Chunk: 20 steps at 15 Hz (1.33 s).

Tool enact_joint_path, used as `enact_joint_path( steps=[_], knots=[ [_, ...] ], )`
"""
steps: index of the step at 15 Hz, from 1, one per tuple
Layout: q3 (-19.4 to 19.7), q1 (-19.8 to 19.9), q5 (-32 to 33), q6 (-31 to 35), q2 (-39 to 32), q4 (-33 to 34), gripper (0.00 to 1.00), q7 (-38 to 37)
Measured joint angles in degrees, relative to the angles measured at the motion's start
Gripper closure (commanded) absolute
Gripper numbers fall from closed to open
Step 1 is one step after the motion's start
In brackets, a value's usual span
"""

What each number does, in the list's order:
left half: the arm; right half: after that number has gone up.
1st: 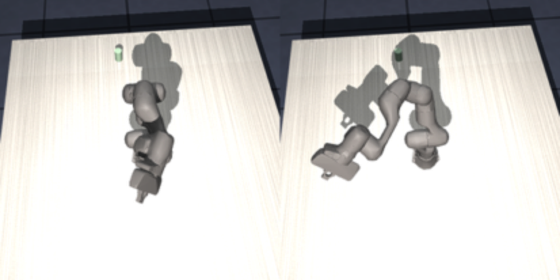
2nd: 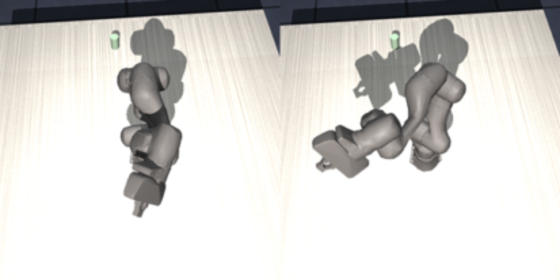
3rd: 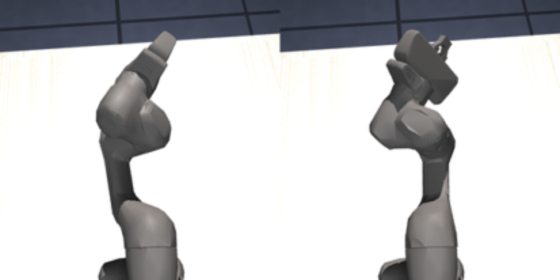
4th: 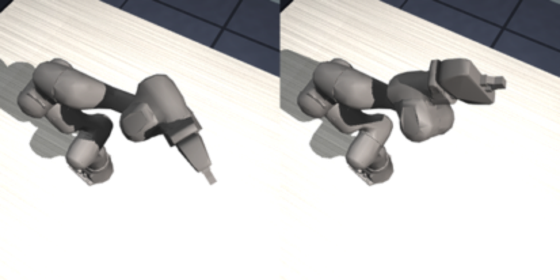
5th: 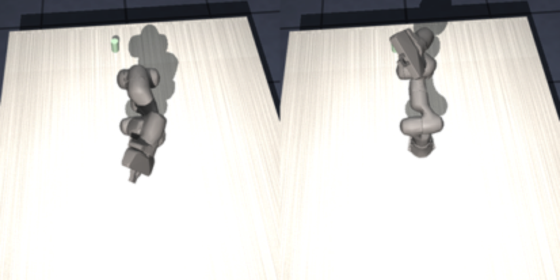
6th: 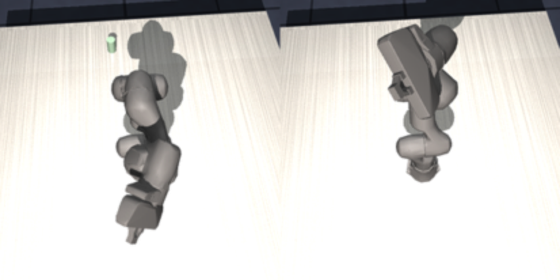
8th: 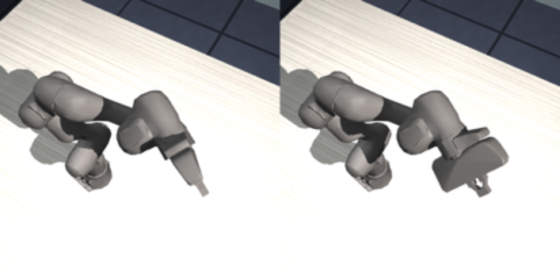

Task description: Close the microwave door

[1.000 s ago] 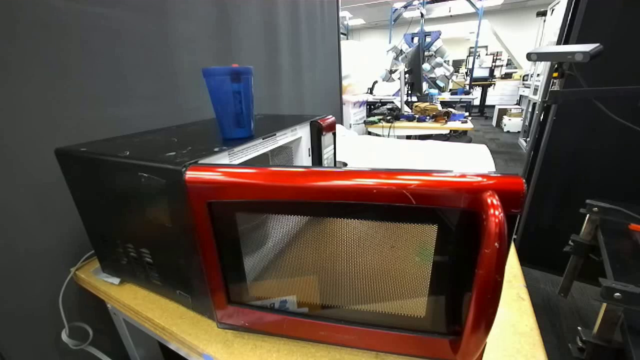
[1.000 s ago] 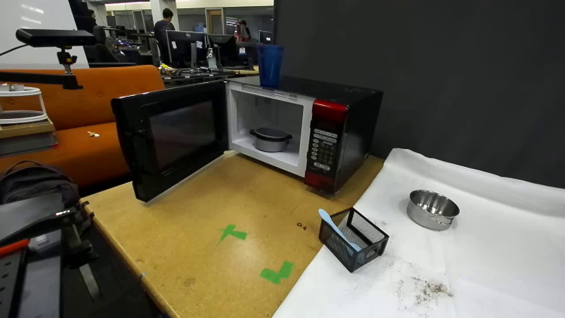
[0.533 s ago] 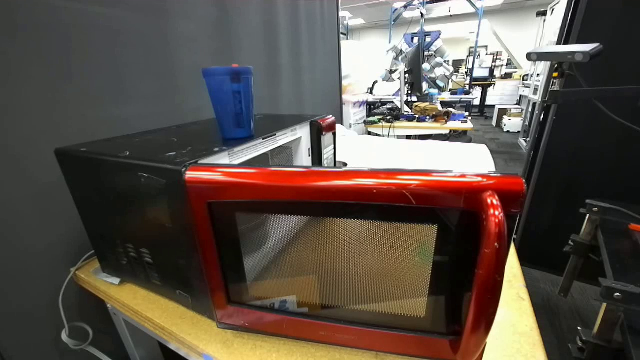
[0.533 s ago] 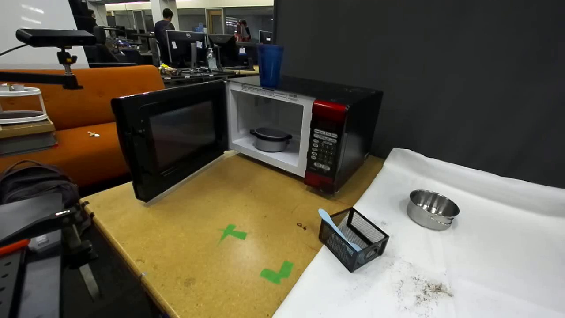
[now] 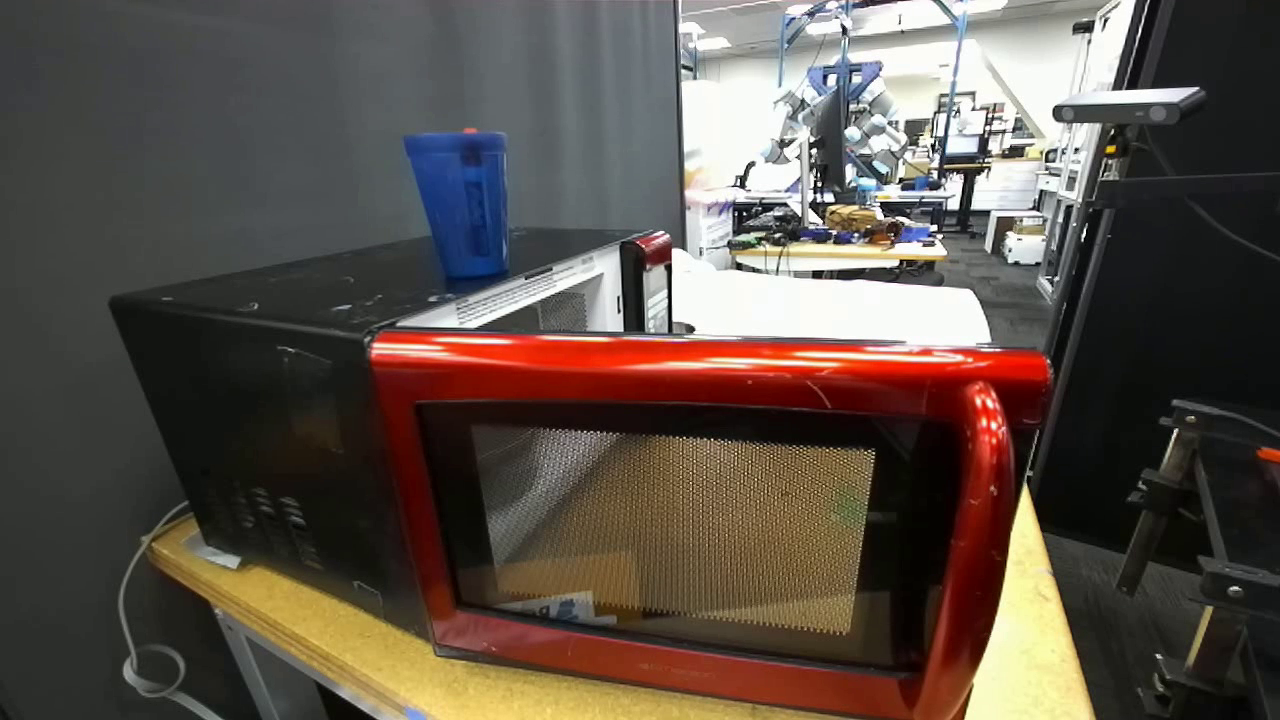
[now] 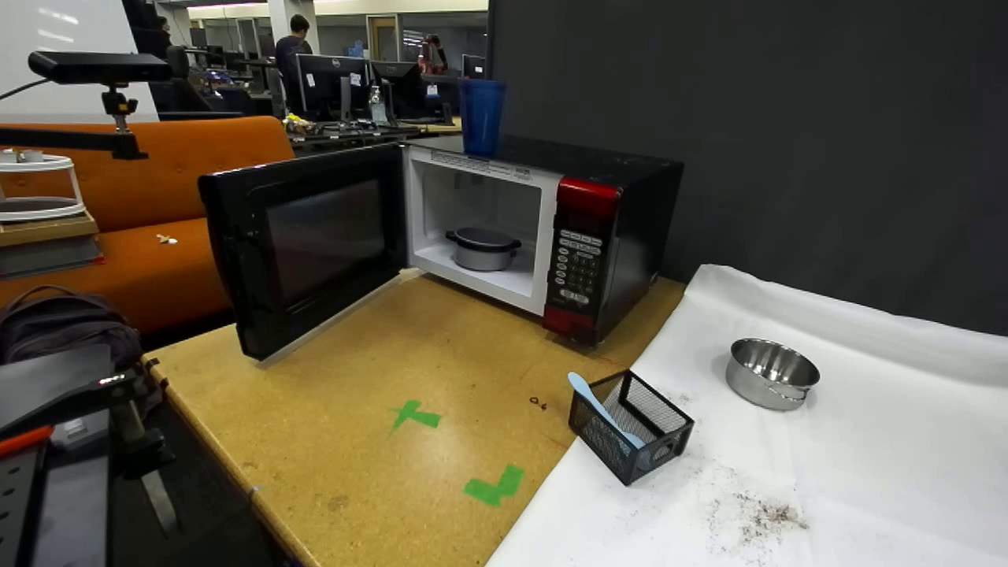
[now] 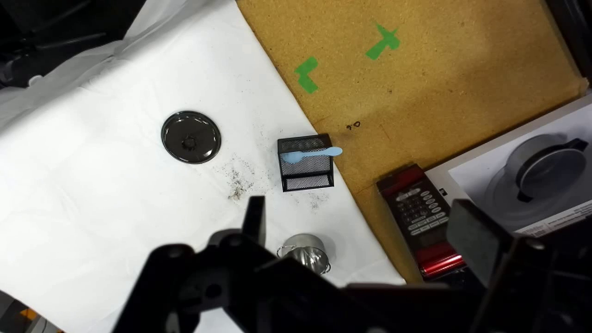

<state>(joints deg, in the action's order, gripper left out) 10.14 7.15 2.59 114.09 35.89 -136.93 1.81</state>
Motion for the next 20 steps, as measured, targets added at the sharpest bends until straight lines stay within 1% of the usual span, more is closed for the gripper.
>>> enact_joint_path(
  steps=[3, 5, 7, 9, 12, 14, 16, 17, 20],
  knots=[
    [-0.1, -0.1, -0.4, 0.0, -0.1, 0.0, 0.00, 0.0],
    [-1.5, -0.9, -2.0, 0.4, -0.6, -0.1, 0.00, -1.3],
    [-4.5, -3.1, -4.2, 2.0, -2.0, -0.6, 0.00, -4.3],
    [-8.1, -4.9, -5.5, 4.6, -4.9, -1.0, 0.00, -9.2],
    [-11.5, -5.7, -6.7, 7.7, -10.2, -1.5, 0.00, -15.4],
    [-12.3, -5.9, -8.9, 10.1, -12.7, -2.4, 0.00, -18.6],
    [-12.4, -6.8, -12.2, 13.4, -13.3, -4.0, 0.00, -19.0],
    [-12.4, -7.2, -12.8, 14.5, -13.3, -4.5, 0.00, -19.0],
    [-12.3, -7.4, -13.1, 14.7, -12.8, -4.7, 0.00, -19.0]
  ],
)
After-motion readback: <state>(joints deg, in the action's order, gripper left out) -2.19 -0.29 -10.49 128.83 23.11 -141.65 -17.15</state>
